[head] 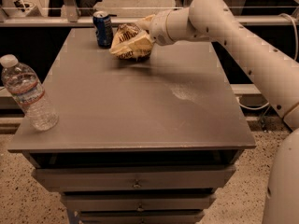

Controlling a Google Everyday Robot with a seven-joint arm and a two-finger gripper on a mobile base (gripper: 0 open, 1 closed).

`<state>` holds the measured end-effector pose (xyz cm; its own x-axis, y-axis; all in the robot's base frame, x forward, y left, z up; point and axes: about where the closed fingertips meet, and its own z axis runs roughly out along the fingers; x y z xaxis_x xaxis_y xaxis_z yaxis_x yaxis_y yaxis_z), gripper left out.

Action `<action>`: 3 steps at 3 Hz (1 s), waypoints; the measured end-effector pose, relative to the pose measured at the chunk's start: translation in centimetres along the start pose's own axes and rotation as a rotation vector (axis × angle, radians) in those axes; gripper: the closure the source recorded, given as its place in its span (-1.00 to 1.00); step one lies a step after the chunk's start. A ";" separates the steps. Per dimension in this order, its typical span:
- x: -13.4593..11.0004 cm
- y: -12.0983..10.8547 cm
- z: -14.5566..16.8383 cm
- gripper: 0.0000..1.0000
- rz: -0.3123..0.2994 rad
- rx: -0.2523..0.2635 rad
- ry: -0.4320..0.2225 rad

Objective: Move brown chip bag near pepsi can

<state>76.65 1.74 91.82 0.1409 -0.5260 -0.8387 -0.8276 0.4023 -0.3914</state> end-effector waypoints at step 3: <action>4.1 -4.9 -8.3 -1.00 -0.077 0.088 0.126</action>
Offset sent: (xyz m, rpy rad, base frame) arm -0.0022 -0.0516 -0.0008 -0.0388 0.0209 -0.0406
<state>76.76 -8.57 93.44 0.1282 -0.6449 -0.7534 -0.7657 0.4184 -0.4885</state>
